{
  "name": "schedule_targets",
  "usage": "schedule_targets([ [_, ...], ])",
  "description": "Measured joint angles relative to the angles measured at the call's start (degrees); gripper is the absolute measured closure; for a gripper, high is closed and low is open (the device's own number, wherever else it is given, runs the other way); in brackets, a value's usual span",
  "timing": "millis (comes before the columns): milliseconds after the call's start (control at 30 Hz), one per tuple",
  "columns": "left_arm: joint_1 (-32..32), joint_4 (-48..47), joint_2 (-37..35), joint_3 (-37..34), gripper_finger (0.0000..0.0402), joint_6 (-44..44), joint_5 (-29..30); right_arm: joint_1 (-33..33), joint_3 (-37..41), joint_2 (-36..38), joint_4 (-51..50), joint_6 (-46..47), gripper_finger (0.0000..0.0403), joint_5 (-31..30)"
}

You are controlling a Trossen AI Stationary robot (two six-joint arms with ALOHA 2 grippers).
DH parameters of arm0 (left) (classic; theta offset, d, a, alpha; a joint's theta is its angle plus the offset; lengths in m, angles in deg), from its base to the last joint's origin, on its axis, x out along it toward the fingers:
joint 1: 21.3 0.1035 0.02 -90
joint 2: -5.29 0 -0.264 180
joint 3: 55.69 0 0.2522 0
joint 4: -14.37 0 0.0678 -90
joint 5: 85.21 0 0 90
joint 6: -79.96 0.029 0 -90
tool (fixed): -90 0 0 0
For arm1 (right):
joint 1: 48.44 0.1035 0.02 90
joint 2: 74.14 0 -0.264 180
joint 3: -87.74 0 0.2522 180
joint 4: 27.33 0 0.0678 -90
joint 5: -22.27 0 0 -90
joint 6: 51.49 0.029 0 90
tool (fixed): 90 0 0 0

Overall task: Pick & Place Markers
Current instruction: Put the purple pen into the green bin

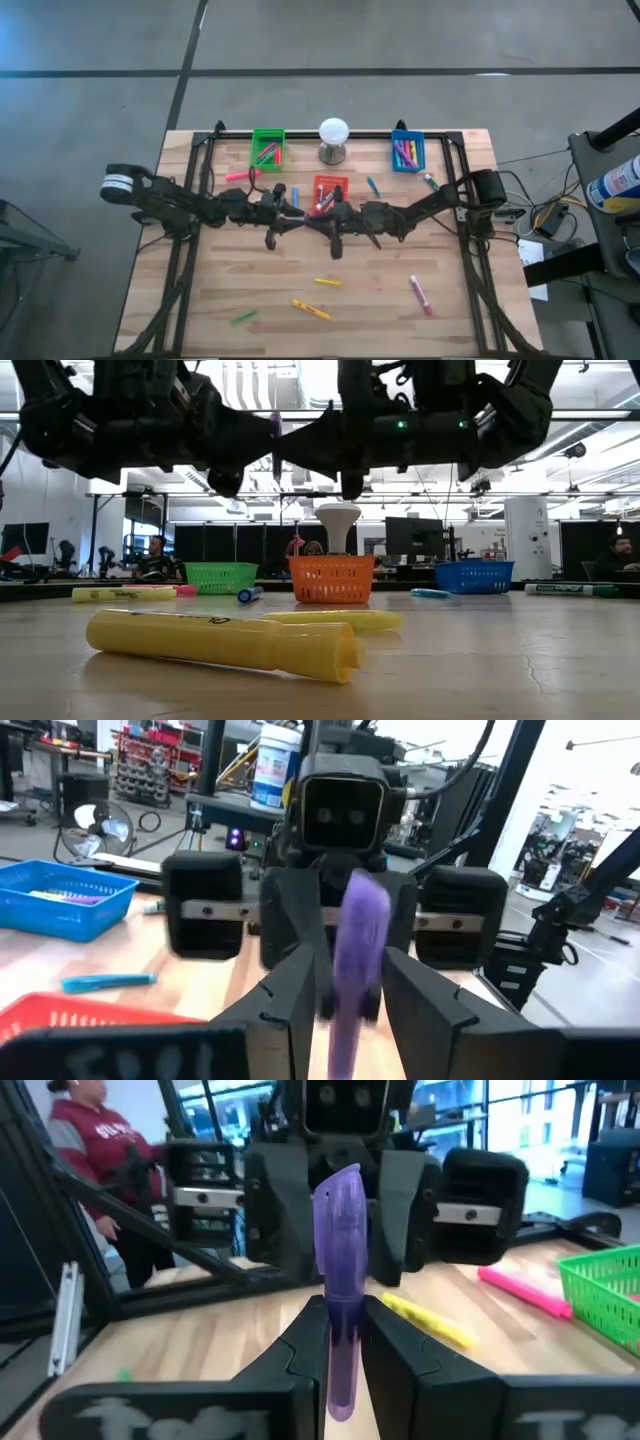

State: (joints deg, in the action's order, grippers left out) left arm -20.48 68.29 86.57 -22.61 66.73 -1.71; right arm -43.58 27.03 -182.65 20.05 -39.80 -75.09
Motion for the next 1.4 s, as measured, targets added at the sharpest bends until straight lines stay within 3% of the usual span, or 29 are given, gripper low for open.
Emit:
schedule_targets([
  [267,-2.2,0.7,4.7,3.8,0.0291,4.6,0.1,0.1,-2.3,-0.1,-5.2,-0.6,0.0359,0.4],
  [367,-2.4,0.8,4.5,3.9,0.0309,4.7,0.8,0.1,-2.3,-0.1,-5.1,-1.1,0.0359,0.4],
  [533,-2.3,-1.3,2.8,3.9,0.0366,4.7,1.5,0.2,-2.3,0.0,-4.8,-1.0,0.0353,0.3],
  [733,-0.1,-10.0,-4.4,4.7,0.0366,4.5,4.2,0.2,-2.2,0.0,-5.8,-1.2,0.0315,-0.5],
  [933,8.0,-42.7,-17.4,11.3,0.0366,5.5,15.2,0.2,-2.1,0.0,-11.0,-0.3,0.0279,-1.6],
  [1100,18.3,-64.1,-19.9,18.3,0.0366,7.2,23.5,0.2,-2.1,0.0,-14.2,-0.1,0.0270,-1.8],
  [1200,25.8,-67.4,-17.3,20.0,0.0366,7.4,21.9,0.2,-2.1,0.0,-14.6,-0.2,0.0270,-1.8],
  [1400,39.6,-66.0,-7.1,20.9,0.0366,8.0,12.4,0.2,-2.1,0.0,-14.5,-0.3,0.0280,-1.8],
])
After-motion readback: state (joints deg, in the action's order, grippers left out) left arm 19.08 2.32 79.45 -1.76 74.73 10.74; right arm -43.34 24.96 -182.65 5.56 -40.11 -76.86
